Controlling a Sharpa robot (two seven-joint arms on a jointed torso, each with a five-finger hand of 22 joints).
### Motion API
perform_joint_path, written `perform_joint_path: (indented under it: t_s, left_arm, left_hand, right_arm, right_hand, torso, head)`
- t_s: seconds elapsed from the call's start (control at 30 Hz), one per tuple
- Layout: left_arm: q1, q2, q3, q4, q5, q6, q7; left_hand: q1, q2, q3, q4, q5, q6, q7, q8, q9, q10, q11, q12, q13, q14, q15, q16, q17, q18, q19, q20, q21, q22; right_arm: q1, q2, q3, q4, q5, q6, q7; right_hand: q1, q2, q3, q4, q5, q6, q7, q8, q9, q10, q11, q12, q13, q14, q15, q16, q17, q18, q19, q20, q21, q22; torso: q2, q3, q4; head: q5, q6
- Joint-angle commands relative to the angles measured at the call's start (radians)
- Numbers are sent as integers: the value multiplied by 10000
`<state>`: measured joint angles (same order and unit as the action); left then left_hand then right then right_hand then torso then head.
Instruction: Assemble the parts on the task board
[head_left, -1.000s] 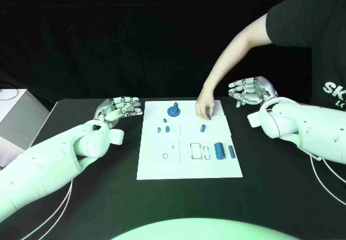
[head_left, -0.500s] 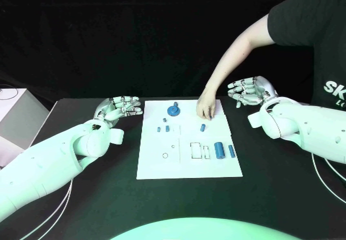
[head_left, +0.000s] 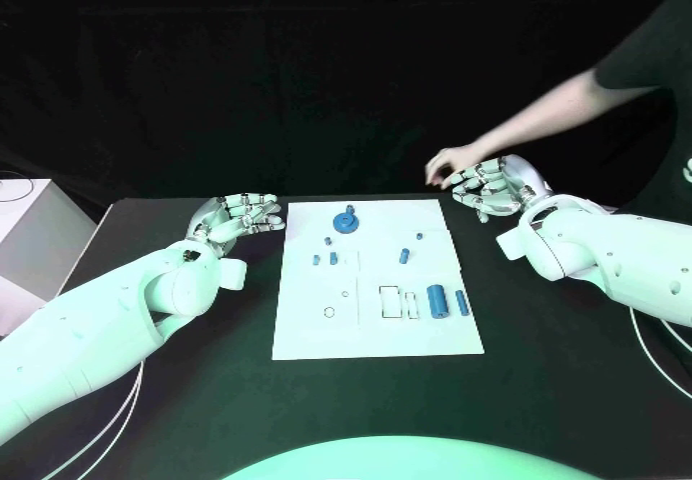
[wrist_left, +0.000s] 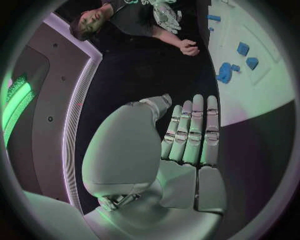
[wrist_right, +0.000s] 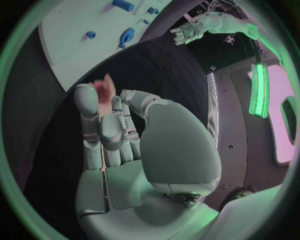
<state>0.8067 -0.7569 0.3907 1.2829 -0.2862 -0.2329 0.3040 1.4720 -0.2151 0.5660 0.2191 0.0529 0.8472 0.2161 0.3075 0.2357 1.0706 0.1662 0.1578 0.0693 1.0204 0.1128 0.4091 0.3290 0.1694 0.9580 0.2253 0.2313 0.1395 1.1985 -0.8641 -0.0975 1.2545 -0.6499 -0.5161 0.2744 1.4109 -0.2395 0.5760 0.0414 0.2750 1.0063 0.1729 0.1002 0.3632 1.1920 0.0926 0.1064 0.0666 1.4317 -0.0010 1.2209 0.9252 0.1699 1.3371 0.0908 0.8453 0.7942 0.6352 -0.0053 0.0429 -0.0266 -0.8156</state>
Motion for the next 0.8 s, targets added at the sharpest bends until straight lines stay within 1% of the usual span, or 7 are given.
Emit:
perform_joint_path:
  t_s: [0.03, 0.17, 0.27, 0.37, 0.5, 0.63, 0.8]
  left_arm:
    - [12, 8, 8, 35, -27, 25, 136]
    - [12, 4, 8, 39, -27, 23, 135]
    - [12, -2, 9, 55, -28, 21, 140]
    - [12, -8, 16, 82, -30, 17, 148]
    - [11, -22, 36, 131, -31, 15, 160]
    - [11, -34, 60, 164, -32, 16, 172]
    - [11, -71, 106, 218, -32, 5, 181]
  left_hand:
    - [76, 11, 12, -28, 10, 26, 170, 64, 9, 42, -12, 34, 3, -2, -26, 22, 8, 131, 64, 7, 66, -17]
    - [76, 11, 12, -28, 10, 26, 170, 64, 9, 42, -12, 34, 3, -2, -26, 22, 8, 131, 64, 7, 66, -17]
    - [76, 11, 12, -28, 10, 26, 170, 64, 9, 42, -12, 34, 3, -2, -26, 22, 8, 131, 64, 7, 66, -17]
    - [76, 11, 12, -28, 10, 26, 170, 64, 9, 42, -12, 34, 3, -2, -26, 22, 8, 131, 64, 7, 66, -17]
    - [77, 7, 15, -34, 10, 15, 172, 84, 7, 39, -11, 43, 0, -12, -26, 37, 20, 129, 70, 3, 63, -19]
    - [77, 7, 15, -34, 10, 15, 172, 84, 7, 39, -11, 43, 0, -12, -26, 37, 20, 129, 70, 3, 63, -19]
    - [77, 3, 16, -35, 9, 9, 173, 91, 6, 35, -10, 46, -1, -18, -25, 42, 24, 128, 71, 3, 62, -19]
  right_arm:
    - [-10, -15, 1, 62, -1167, 305, -325]
    - [-23, -14, 1, 138, -2159, 490, -773]
    - [-34, 22, 0, 198, -3187, 603, -1292]
    - [-45, 109, 0, 261, -4624, 748, -2065]
    - [-49, 233, 1, 322, -6102, 921, -2858]
    - [-49, 345, 2, 347, -7146, 1128, -3423]
    - [-33, 562, 3, 309, -8362, 1615, -4093]
  right_hand:
    - [-66, 54, 21, -68, 46, 92, -18, 27, -17, 87, -2, 46, 8, 175, -12, 254, 361, -227, 179, -1, 336, 338]
    - [-107, 19, 67, -112, 68, 102, -36, 47, -33, 106, -17, 28, 4, 487, -18, 866, 1262, -372, 516, -15, 1105, 1117]
    - [-146, -19, 83, -133, 175, 133, -54, 76, -33, 146, -30, 32, 9, 552, -23, 1058, 1525, -433, 668, -21, 1451, 1464]
    - [-163, -41, 84, -140, 225, 145, -59, 87, -32, 166, -35, 36, 11, 563, -27, 1103, 1584, -444, 698, -23, 1516, 1529]
    - [-256, -129, 48, -120, 232, 141, -60, 94, -37, 167, -32, 21, 8, 587, -23, 1192, 1696, -469, 756, -24, 1656, 1670]
    - [-389, -250, 5, -71, 158, 135, -51, 99, -45, 60, -7, -67, -12, 591, -3, 1248, 1747, -480, 779, -11, 1707, 1723]
    - [-566, -456, -105, 0, 18, 92, -49, 91, -68, -219, 44, -255, -22, 581, 44, 1317, 1807, -493, 783, 35, 1744, 1775]
  torso:
    - [1, 0, 3]
    - [6, 3, 4]
    - [11, 3, -2]
    - [19, -3, 6]
    - [28, -12, 18]
    - [24, -12, 35]
    - [52, -24, 54]
  head:
    - [-3, -5]
    - [-7, 12]
    - [-7, 15]
    - [-33, 35]
    - [-68, 59]
    - [-93, 60]
    - [-136, 62]
